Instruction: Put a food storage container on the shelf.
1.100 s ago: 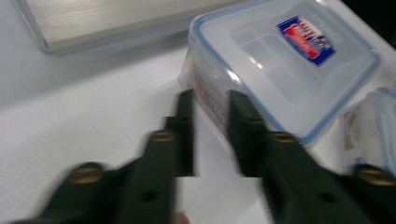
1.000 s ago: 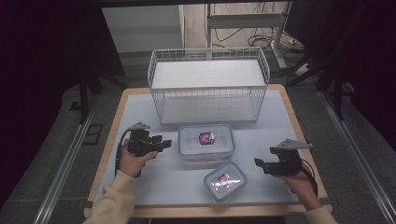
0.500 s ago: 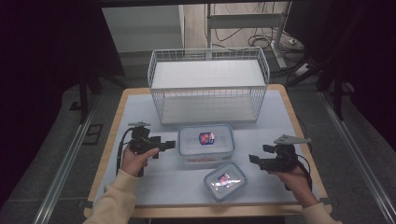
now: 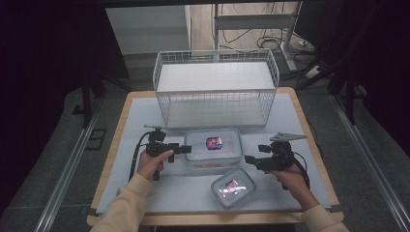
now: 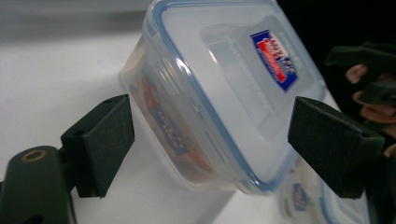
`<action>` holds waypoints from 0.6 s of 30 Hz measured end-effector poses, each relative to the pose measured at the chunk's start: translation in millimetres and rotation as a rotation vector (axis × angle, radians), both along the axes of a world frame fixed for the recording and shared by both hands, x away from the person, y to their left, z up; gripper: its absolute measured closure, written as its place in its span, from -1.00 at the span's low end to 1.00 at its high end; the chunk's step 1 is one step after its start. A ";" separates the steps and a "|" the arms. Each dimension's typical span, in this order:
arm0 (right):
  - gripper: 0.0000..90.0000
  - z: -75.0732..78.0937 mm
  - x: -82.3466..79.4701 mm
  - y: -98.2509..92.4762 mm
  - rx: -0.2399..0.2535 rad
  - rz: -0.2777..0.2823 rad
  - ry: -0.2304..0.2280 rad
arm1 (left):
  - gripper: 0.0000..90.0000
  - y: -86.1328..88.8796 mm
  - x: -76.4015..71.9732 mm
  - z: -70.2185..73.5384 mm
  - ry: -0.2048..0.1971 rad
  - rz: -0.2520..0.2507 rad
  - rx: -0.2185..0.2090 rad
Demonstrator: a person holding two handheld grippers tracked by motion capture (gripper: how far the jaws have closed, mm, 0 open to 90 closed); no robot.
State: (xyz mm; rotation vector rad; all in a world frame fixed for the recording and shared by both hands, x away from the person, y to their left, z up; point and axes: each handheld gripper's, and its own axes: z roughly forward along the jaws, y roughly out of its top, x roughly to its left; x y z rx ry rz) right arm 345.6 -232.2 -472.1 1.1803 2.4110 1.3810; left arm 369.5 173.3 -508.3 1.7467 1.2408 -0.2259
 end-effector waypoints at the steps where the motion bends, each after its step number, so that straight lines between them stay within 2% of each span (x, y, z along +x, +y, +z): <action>1: -0.62 0.0 0.0 0.0 0.000 0.000 0.000 | -0.67 -1.4 1.2 -0.8 0.005 -0.004 -0.010; 2: -0.63 -0.2 6.3 4.2 0.024 0.007 0.027 | -0.67 -3.0 2.2 -1.4 0.010 -0.008 -0.012; 3: -0.63 -0.2 6.3 4.2 0.024 0.007 0.027 | -0.67 -4.2 3.1 -2.1 0.011 -0.013 -0.006; 5: -0.65 -2.0 14.9 8.7 0.058 0.009 0.062 | -0.66 -6.2 4.0 -3.9 0.019 -0.018 -0.009; 7: -0.67 -4.9 22.6 12.5 0.069 0.017 0.091 | -0.66 -7.3 4.8 -5.4 0.027 -0.024 -0.009; 8: -0.67 -9.7 31.6 16.4 0.092 0.026 0.125 | -0.66 -8.2 5.5 -6.9 0.029 -0.027 -0.012; 9: -0.67 -9.7 31.6 16.4 0.092 0.026 0.125 | -0.65 -8.2 5.5 -6.9 0.029 -0.027 -0.012; 11: -0.69 -15.5 40.8 19.1 0.105 0.020 0.162 | -0.65 -8.4 6.2 -8.0 0.033 -0.029 -0.014; 12: -0.71 -21.0 49.3 20.1 0.123 0.014 0.200 | -0.64 -8.6 6.3 -8.3 0.033 -0.030 -0.014; 13: -0.71 -21.0 49.3 20.1 0.123 0.014 0.200 | -0.64 -8.9 6.5 -8.6 0.034 -0.032 -0.013; 16: -0.72 -29.2 62.1 20.2 0.173 0.011 0.265 | -0.62 -9.9 7.1 -9.8 0.041 -0.036 -0.014; 17: -0.72 -29.2 62.1 20.2 0.173 0.011 0.265 | -0.62 -10.0 7.4 -10.4 0.043 -0.036 -0.018; 18: -0.72 -32.1 66.5 21.6 0.185 0.014 0.285 | -0.60 -10.0 7.7 -10.8 0.043 -0.038 -0.021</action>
